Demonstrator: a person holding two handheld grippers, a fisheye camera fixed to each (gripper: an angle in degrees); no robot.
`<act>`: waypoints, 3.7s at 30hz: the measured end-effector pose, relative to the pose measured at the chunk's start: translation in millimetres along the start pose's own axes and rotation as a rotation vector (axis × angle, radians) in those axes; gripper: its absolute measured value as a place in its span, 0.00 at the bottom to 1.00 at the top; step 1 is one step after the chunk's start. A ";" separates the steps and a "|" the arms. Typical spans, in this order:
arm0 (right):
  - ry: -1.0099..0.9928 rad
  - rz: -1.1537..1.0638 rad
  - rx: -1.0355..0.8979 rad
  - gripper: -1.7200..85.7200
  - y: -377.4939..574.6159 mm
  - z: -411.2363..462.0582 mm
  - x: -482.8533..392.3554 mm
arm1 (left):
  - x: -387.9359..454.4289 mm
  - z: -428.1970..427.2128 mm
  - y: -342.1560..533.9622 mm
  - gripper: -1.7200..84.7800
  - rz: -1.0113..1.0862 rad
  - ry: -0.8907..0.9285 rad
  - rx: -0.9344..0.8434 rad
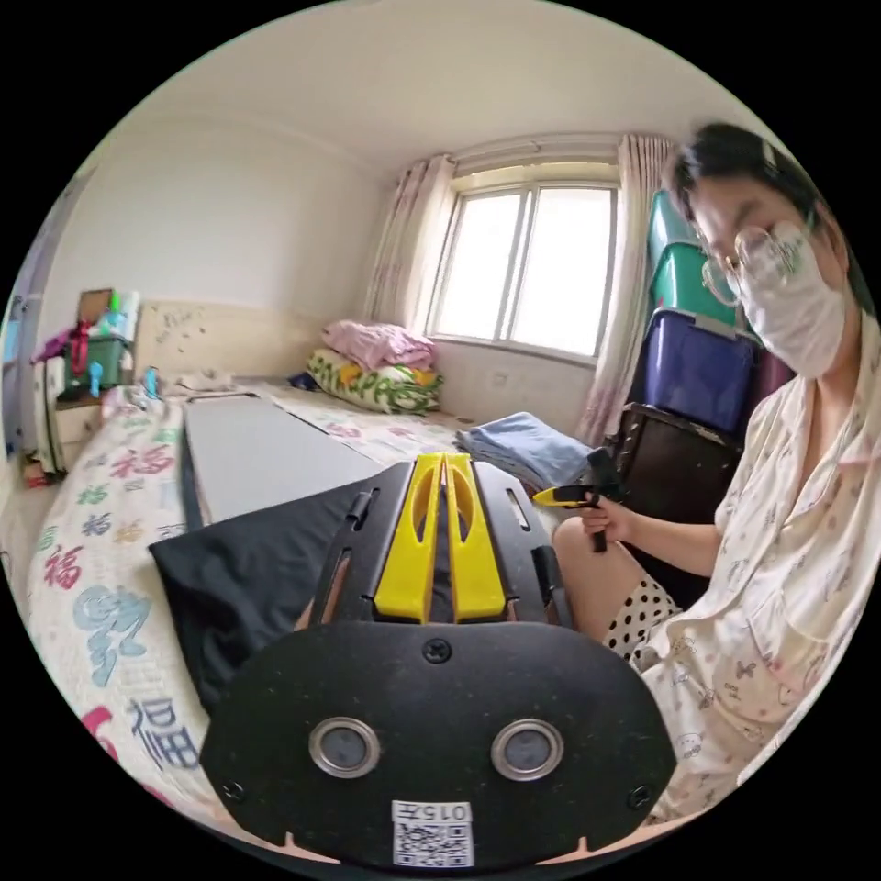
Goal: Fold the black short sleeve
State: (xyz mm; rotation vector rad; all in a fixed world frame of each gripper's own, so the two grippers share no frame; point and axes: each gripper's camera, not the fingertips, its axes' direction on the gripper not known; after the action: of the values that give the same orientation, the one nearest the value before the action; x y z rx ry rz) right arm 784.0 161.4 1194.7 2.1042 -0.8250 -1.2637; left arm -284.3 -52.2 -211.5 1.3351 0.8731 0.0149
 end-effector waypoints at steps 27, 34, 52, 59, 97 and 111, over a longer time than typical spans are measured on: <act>0.253 -0.686 -0.719 0.11 210.8 268.4 162.0 | -22.0 426.9 34.1 0.11 0.443 -0.056 -1.014; 0.269 -0.690 -0.765 0.04 227.0 309.4 198.3 | -28.0 475.6 61.9 0.09 0.476 -0.027 -1.023; 0.714 -0.475 -0.304 0.06 -220.5 478.3 208.0 | -336.4 586.5 -180.5 0.04 0.063 -0.386 -0.579; 0.412 -0.442 -0.276 0.09 -194.9 510.5 196.2 | -343.3 567.5 -84.4 0.09 -0.017 -0.388 -0.434; 0.748 0.101 -0.004 0.11 -483.8 432.3 81.2 | -534.8 173.8 211.9 0.12 -0.511 -0.727 -0.229; 0.326 0.283 -0.367 0.09 -280.1 258.2 -140.1 | -339.4 34.3 421.5 0.12 -0.790 -0.292 -0.508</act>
State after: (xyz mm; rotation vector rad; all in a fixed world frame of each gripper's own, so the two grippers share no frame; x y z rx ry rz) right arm 561.9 414.6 968.1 1.7608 -0.6592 -0.8219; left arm -306.7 -124.1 325.5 0.4475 1.0076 -0.5267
